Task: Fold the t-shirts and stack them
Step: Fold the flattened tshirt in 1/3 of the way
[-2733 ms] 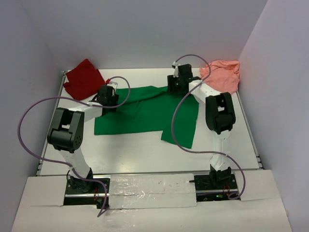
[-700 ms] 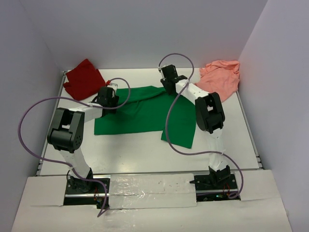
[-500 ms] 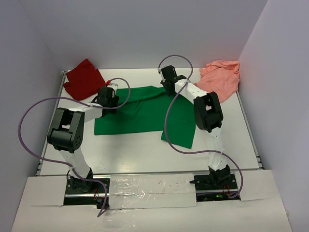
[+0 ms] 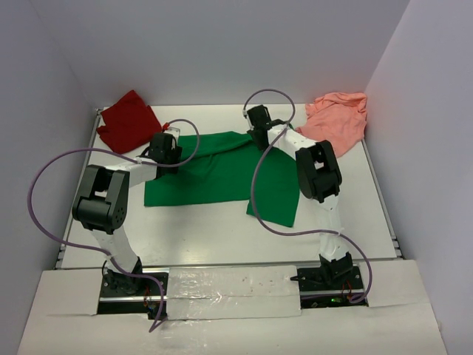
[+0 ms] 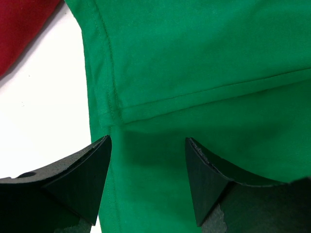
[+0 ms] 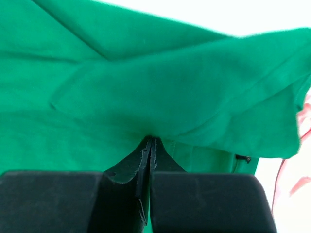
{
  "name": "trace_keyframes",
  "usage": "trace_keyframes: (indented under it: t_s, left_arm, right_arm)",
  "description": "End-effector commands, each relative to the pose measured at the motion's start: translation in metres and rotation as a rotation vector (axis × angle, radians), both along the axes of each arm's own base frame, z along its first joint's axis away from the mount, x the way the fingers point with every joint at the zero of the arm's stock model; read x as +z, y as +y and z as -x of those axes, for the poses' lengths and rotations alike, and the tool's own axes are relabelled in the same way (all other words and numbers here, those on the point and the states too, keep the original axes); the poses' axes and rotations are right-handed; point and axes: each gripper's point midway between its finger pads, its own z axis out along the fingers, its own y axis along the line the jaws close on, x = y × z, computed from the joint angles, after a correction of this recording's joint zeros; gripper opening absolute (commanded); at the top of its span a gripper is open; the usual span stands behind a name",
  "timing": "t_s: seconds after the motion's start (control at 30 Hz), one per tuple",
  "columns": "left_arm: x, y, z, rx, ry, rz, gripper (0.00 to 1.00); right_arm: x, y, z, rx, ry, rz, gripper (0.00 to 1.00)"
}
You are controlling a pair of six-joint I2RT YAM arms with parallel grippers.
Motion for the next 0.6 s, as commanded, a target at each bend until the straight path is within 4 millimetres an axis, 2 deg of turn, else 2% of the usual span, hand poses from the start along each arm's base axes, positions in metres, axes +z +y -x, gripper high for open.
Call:
trace_keyframes:
  t_s: [0.0,0.03,0.07,0.13,0.17,0.2,0.27,0.4,0.57]
  left_arm:
    - [0.015,-0.009,-0.012,-0.024,-0.055,0.022,0.71]
    - [0.015,-0.009,-0.012,-0.023,-0.055,0.023,0.71]
    - [0.015,-0.01,-0.012,-0.024,-0.055,0.024,0.71]
    - [0.015,-0.01,-0.012,-0.025,-0.057,0.024,0.71]
    - [0.015,-0.01,-0.011,-0.027,-0.056,0.025,0.71]
    - [0.015,-0.01,-0.012,-0.025,-0.057,0.024,0.71]
    - [0.016,-0.011,-0.012,-0.027,-0.06,0.025,0.71]
    - [0.015,-0.011,-0.011,-0.027,-0.057,0.021,0.71]
    - [0.017,-0.011,-0.011,-0.028,-0.063,0.024,0.7]
  right_arm:
    - [0.036,-0.006,-0.014,-0.027,-0.13,0.0,0.0]
    - [0.034,-0.01,-0.011,-0.034,-0.143,0.031,0.0]
    - [0.047,-0.009,-0.018,-0.042,-0.203,0.025,0.0]
    - [0.055,-0.015,-0.017,-0.059,-0.255,0.052,0.0]
    - [0.064,-0.014,-0.024,-0.068,-0.309,0.041,0.0]
    - [0.061,-0.017,-0.022,-0.068,-0.317,0.059,0.0]
    - [0.078,-0.017,-0.028,-0.085,-0.393,0.053,0.0]
    - [0.083,-0.017,-0.029,-0.086,-0.43,0.063,0.0]
    - [0.079,-0.013,-0.029,-0.082,-0.425,0.038,0.0]
